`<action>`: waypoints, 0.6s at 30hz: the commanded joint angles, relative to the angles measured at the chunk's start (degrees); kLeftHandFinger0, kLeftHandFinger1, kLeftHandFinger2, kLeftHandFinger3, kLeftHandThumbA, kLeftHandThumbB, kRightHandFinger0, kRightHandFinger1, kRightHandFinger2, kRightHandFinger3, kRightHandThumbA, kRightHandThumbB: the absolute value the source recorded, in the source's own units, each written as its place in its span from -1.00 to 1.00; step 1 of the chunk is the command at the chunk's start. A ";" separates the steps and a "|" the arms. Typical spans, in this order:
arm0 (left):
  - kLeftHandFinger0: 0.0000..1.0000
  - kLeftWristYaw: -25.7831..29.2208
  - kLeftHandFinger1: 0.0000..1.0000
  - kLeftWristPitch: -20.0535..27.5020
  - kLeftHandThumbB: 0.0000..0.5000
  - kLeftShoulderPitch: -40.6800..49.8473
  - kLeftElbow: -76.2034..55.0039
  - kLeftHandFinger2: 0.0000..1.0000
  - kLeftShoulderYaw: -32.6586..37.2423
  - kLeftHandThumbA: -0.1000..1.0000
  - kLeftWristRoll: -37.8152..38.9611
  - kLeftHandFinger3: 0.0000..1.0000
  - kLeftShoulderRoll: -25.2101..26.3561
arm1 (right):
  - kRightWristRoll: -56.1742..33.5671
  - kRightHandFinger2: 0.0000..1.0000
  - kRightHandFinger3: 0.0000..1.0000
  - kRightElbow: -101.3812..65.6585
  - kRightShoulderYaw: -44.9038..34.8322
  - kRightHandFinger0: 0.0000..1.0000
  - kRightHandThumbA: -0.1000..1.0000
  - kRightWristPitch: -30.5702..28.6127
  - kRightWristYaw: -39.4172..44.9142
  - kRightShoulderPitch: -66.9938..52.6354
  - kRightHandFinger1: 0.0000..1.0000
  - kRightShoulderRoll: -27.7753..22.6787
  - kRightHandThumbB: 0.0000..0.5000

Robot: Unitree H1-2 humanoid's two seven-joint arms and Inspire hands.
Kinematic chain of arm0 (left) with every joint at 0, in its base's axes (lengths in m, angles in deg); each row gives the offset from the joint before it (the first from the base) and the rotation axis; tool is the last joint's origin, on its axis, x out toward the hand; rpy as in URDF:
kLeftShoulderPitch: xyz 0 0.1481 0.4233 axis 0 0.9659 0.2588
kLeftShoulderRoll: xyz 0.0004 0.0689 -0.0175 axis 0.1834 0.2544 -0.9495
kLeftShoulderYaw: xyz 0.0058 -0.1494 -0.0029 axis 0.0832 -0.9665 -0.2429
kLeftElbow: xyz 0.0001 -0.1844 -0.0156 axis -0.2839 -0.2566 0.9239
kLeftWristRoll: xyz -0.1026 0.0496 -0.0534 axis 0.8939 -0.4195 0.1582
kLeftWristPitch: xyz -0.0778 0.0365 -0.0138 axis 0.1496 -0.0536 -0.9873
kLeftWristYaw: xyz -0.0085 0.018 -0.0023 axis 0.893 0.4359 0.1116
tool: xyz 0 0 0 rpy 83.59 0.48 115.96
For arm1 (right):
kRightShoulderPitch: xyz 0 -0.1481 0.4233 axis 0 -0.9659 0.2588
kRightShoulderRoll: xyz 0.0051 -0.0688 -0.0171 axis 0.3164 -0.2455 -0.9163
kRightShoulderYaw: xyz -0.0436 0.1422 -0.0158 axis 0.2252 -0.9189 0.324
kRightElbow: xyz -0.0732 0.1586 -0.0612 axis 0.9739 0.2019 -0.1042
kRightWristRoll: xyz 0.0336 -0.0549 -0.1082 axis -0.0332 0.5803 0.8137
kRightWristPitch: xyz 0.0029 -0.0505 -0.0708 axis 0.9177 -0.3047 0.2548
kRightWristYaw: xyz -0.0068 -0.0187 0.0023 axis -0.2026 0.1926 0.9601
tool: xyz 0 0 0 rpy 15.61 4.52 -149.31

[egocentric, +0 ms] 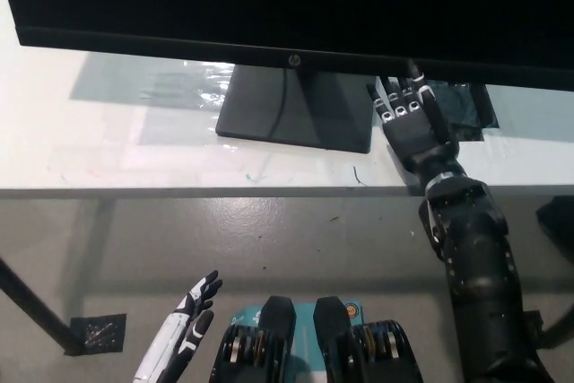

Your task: The monitor is being placed at the center of the desk and the robot uses its right hand to grab on the right side of the monitor and tilt the angle of the montior sideways.

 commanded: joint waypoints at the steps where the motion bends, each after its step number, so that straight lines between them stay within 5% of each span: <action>1: 1.00 1.23 1.00 2.28 0.40 -0.65 -1.32 1.00 0.35 1.00 -0.46 1.00 1.05 | 2.15 1.00 1.00 2.93 -1.45 1.00 1.00 -2.19 4.06 4.90 1.00 -0.45 0.28; 18: 1.00 1.45 1.00 2.28 0.40 -0.82 -1.06 1.00 0.51 1.00 -0.45 1.00 1.05 | 6.62 1.00 1.00 18.19 -5.39 1.00 1.00 -7.60 8.41 12.99 1.00 -2.55 0.26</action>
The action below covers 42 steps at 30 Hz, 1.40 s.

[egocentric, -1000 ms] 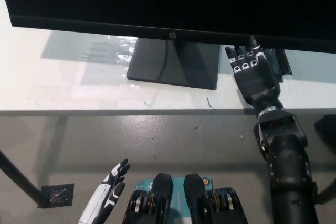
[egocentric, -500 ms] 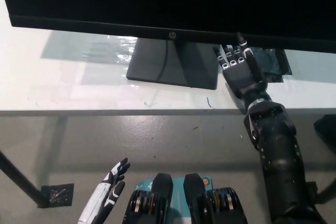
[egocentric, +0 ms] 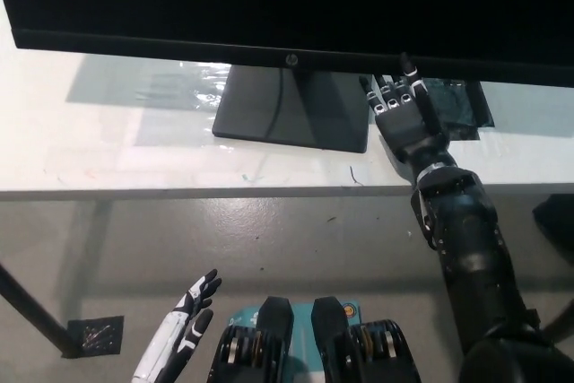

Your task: The monitor is being placed at the center of the desk and the robot uses its right hand to grab on the right side of the monitor and tilt the angle of the montior sideways.

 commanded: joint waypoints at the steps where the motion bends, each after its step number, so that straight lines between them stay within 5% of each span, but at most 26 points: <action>1: 1.00 1.45 1.00 2.26 0.40 -0.63 -1.05 1.00 0.41 1.00 -0.45 1.00 0.73 | 2.62 1.00 1.00 3.91 -1.12 1.00 1.00 -3.91 1.27 6.91 1.00 -1.20 0.26; 20: 1.00 1.44 1.00 2.26 0.33 -0.88 -0.74 1.00 0.11 1.00 -0.13 1.00 0.64 | 7.30 1.00 1.00 22.14 -4.60 1.00 1.00 -9.71 0.87 15.00 1.00 -3.50 0.32; 42: 1.00 1.33 1.00 2.26 0.31 -0.88 -0.74 1.00 0.10 1.00 -0.24 1.00 0.61 | 9.83 1.00 1.00 23.99 -6.25 1.00 1.00 -10.09 0.92 15.38 1.00 -3.80 0.29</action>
